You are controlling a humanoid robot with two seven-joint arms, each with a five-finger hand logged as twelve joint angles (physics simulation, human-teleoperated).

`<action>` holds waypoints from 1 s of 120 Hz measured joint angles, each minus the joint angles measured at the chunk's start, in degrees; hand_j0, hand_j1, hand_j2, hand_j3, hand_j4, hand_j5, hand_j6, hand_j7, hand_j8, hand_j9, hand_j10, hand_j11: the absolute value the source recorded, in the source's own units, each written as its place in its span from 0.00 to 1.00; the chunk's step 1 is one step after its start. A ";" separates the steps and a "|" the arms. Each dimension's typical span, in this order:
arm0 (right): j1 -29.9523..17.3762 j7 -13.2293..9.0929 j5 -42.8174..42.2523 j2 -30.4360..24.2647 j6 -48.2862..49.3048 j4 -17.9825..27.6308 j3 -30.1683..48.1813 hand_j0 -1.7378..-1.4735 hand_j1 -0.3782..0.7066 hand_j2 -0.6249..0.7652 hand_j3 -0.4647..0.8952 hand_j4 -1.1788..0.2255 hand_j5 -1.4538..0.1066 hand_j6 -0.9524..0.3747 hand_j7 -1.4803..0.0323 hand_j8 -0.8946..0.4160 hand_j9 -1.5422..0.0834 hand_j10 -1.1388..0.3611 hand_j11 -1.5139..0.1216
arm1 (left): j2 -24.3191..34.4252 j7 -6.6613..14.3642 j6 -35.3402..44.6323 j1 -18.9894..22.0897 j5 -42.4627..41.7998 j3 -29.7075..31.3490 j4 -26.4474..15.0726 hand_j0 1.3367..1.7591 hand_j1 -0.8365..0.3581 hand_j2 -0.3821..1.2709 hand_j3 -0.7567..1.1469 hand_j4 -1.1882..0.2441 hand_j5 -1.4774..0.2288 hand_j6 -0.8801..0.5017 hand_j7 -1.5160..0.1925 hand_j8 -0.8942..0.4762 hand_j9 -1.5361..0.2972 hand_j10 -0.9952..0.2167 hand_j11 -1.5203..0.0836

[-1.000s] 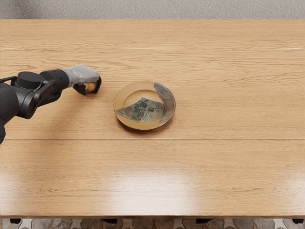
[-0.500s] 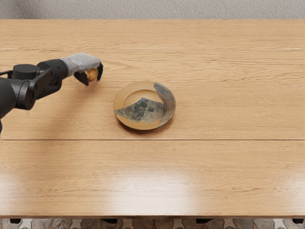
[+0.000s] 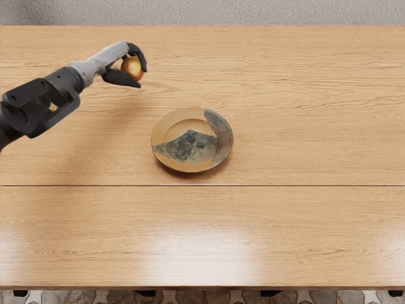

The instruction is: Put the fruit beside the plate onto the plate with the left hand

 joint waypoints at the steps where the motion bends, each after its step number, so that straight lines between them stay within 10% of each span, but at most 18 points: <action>1: 0.00 0.00 0.00 0.00 0.00 0.00 0.00 0.30 0.03 0.45 0.34 0.84 0.93 0.72 0.98 0.68 0.95 0.76 0.93 | 0.19 -0.01 0.01 -0.01 -0.08 -0.10 -0.50 0.73 0.42 0.39 0.40 0.31 0.26 0.42 0.28 0.45 0.26 0.42 0.30; 60: 0.00 0.00 0.00 0.00 0.00 0.00 -0.01 0.30 0.03 0.45 0.34 0.84 0.93 0.72 0.98 0.68 0.95 0.76 0.93 | 10.55 -0.18 -0.01 -2.18 -0.27 -9.05 -34.80 0.74 0.41 0.45 0.40 0.31 0.24 0.41 0.26 0.45 0.27 0.45 0.30; 91: 0.00 0.01 0.01 0.00 0.00 0.00 0.00 0.30 0.03 0.45 0.34 0.84 0.93 0.72 0.98 0.68 0.95 0.76 0.93 | 10.27 -0.21 0.12 0.86 1.13 -9.95 -37.89 0.74 0.44 0.42 0.40 0.33 0.25 0.39 0.27 0.42 0.27 0.43 0.32; 120: 0.00 0.00 0.01 0.00 0.00 0.00 0.00 0.30 0.03 0.45 0.34 0.84 0.93 0.72 0.98 0.68 0.95 0.76 0.93 | 9.04 -0.27 0.25 2.55 0.02 -10.46 -35.38 0.76 0.73 0.31 0.40 0.61 0.61 0.50 0.63 0.52 0.60 0.62 0.68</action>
